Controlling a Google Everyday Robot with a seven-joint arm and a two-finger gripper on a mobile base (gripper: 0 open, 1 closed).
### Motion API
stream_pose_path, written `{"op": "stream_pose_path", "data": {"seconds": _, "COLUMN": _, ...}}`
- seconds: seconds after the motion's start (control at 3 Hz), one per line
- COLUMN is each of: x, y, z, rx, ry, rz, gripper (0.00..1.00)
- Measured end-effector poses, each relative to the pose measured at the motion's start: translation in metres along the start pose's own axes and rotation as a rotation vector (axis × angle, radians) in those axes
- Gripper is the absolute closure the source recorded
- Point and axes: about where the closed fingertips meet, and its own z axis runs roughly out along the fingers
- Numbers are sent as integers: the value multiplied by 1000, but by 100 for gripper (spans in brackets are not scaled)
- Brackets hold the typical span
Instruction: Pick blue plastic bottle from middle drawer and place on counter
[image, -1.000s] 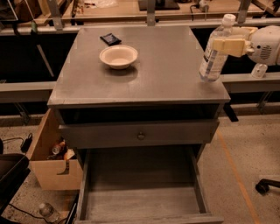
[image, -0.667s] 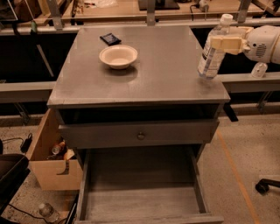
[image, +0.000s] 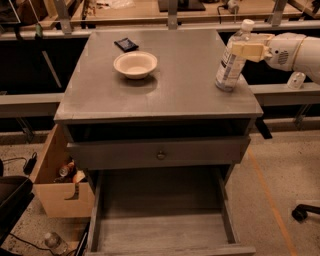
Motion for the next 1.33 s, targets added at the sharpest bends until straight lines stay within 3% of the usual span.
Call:
{"op": "stream_pose_path", "data": {"seconds": 0.33, "x": 9, "y": -3, "z": 21, "rx": -46, "ry": 3, "rz": 20, "gripper": 100}}
{"op": "stream_pose_path", "data": {"seconds": 1.0, "x": 8, "y": 0, "z": 26, "rx": -54, "ry": 2, "rz": 19, "gripper": 59}}
{"op": "stream_pose_path", "data": {"seconds": 1.33, "x": 8, "y": 2, "z": 30, "rx": -60, "ry": 2, "rz": 20, "gripper": 28}}
